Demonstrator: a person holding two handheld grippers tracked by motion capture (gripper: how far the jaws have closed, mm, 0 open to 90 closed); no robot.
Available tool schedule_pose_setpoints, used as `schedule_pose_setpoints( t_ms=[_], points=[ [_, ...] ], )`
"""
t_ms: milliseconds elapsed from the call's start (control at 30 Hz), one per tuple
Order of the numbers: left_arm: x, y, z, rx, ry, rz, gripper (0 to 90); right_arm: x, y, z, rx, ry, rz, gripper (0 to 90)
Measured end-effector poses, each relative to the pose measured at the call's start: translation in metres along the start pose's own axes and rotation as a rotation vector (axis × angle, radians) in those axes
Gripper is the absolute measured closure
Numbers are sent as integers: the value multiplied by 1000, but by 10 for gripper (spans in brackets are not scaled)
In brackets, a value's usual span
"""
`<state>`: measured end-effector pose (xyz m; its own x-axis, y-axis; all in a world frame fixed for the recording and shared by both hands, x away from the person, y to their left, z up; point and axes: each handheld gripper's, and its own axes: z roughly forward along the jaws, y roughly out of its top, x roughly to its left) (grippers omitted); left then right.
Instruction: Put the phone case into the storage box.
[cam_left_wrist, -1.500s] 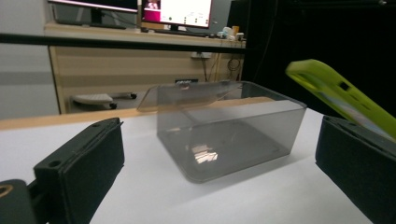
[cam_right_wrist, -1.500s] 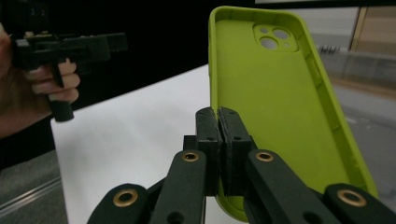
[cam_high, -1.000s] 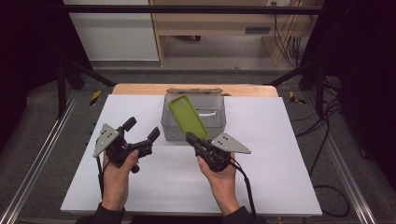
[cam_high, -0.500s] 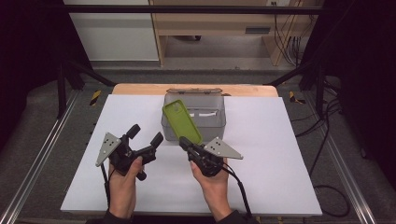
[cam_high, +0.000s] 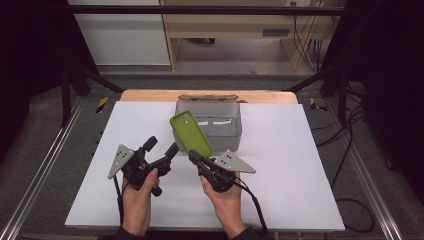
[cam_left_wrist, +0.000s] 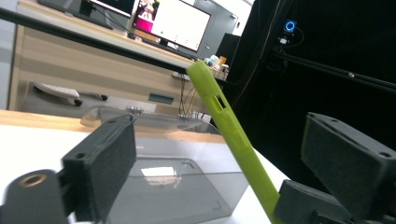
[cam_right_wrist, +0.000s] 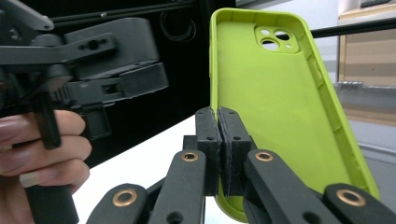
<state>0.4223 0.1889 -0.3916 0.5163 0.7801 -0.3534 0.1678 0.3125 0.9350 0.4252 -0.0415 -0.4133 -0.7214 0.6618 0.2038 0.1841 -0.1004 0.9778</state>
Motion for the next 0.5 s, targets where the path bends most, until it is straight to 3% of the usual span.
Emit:
schedule_pose_setpoints(
  t_ms=[100, 200, 500],
  points=[
    [1, -4, -2, 21, 33, -34, 268, 6, -6, 2, 12, 15, 6, 883],
    [4, -7, -3, 18, 33, -65, 350, 11, -9, 4, 18, 26, 1, 883],
    [4, -13, -1, 36, 6, -118, 385, 17, -14, 8, 29, 46, 3, 882]
  ],
)
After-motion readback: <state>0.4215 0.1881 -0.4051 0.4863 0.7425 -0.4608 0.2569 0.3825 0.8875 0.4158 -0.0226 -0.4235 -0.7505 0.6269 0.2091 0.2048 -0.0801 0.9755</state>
